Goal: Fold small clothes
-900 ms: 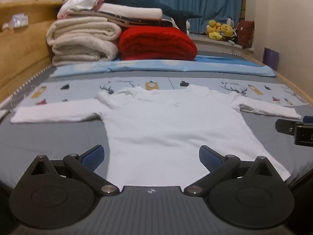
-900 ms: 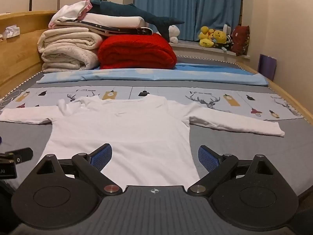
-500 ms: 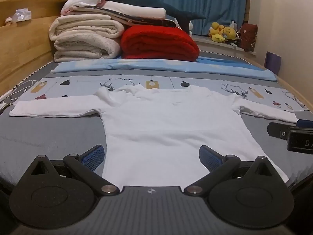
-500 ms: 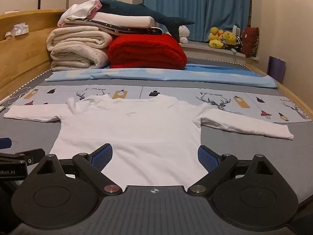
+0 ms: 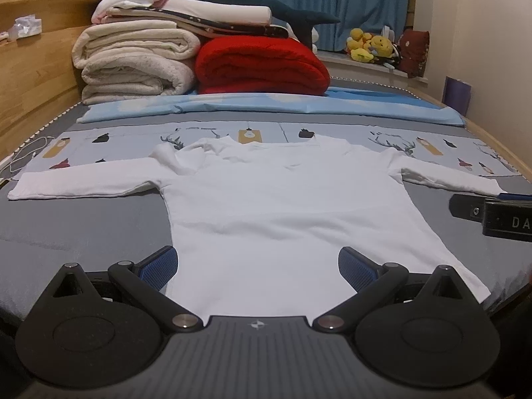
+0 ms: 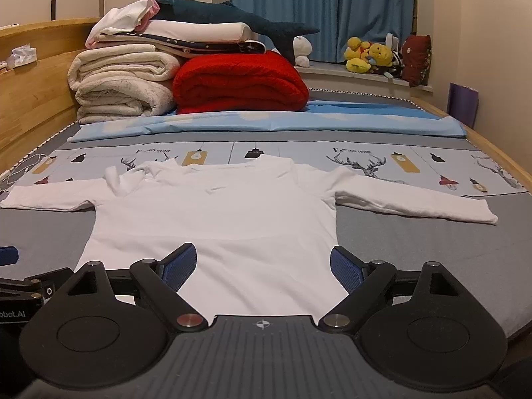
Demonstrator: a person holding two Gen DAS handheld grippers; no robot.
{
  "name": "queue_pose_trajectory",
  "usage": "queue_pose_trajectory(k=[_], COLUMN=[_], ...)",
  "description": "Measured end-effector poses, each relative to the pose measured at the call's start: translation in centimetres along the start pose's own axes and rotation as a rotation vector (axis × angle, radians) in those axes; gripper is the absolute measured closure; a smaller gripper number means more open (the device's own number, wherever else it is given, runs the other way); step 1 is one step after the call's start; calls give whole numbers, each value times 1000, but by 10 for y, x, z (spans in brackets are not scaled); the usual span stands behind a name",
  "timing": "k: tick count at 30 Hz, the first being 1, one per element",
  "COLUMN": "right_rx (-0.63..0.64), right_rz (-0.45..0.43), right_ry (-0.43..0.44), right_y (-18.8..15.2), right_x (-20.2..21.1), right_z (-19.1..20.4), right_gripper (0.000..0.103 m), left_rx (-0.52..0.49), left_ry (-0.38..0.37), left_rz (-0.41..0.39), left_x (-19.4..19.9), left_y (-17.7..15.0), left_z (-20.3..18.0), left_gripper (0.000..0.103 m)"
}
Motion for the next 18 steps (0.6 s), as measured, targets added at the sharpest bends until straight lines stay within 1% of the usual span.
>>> queue_pose_trajectory(k=[9, 14, 18], right_rx=[21, 13, 14], right_rz=[-35, -25, 1], right_ry=[-8, 0, 2], right_y=[2, 2, 0], right_x=[2, 0, -4], right_z=[5, 4, 7], right_gripper=[16, 16, 16], left_rx=[-2, -2, 2], left_ry=[-27, -32, -31], left_rz=[7, 9, 13], left_x=[0, -1, -1], left_y=[0, -1, -1], left_z=[0, 0, 2], left_gripper=[0, 0, 0])
Point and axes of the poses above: each gripper's, at about its wrist camera, not at the fingertips, and x roughly against the way its jaws point, z to its left, y to its top, the point moved 4 cm from there along -x, roughly the way its jaws point, and after that the axes turned 2 degrees about -y, right-handed, at the moved point
